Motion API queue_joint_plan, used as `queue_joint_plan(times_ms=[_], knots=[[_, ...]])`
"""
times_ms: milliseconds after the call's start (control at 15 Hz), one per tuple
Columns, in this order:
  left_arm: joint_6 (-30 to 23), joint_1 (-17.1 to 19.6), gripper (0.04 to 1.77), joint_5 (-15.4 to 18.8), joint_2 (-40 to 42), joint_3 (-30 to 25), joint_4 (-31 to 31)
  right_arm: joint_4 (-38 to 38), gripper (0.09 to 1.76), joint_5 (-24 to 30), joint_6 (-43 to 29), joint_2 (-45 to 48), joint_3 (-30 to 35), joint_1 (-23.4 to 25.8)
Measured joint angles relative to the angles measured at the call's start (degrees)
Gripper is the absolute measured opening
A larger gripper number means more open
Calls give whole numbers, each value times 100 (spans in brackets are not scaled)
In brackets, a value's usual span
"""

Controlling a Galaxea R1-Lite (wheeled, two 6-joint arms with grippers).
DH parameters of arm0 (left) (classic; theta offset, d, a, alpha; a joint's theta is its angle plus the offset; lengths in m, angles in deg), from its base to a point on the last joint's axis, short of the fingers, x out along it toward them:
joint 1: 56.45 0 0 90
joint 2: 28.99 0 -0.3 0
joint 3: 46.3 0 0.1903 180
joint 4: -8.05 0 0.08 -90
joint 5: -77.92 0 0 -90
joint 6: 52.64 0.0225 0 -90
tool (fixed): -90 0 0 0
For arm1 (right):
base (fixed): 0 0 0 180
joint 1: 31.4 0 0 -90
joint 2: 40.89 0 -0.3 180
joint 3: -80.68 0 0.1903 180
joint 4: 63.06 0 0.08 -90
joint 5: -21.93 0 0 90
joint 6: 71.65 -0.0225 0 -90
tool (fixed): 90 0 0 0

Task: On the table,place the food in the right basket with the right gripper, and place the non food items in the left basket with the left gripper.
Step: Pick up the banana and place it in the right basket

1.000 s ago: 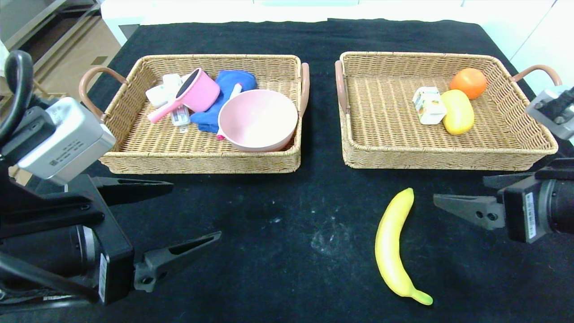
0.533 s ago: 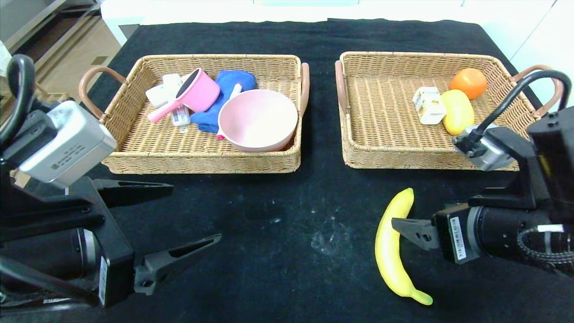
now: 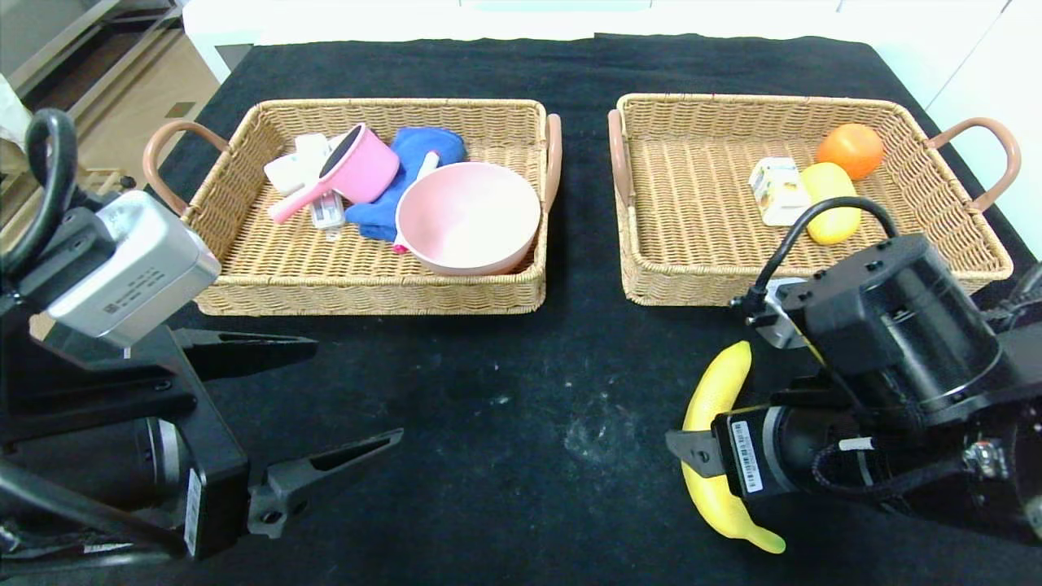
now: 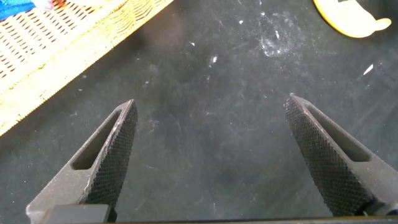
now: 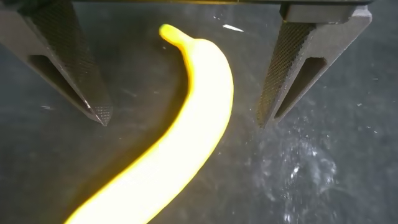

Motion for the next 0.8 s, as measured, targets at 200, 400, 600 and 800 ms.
queue_joint_plan(times_ms=[200, 400, 600, 800], knots=[[27, -2, 172, -2, 0, 0, 0, 6, 171, -44, -51, -217, -22, -44], [39, -2, 172, 0, -5, 0, 0, 4, 171, -127, -134, -402, -50, -50], [39, -2, 172, 1, -18, -5, 0, 1, 171, -176, -137, -534, -66, -50], [38, -55, 172, 0, -22, -28, 0, -5, 171, -171, -137, -614, -79, -44]])
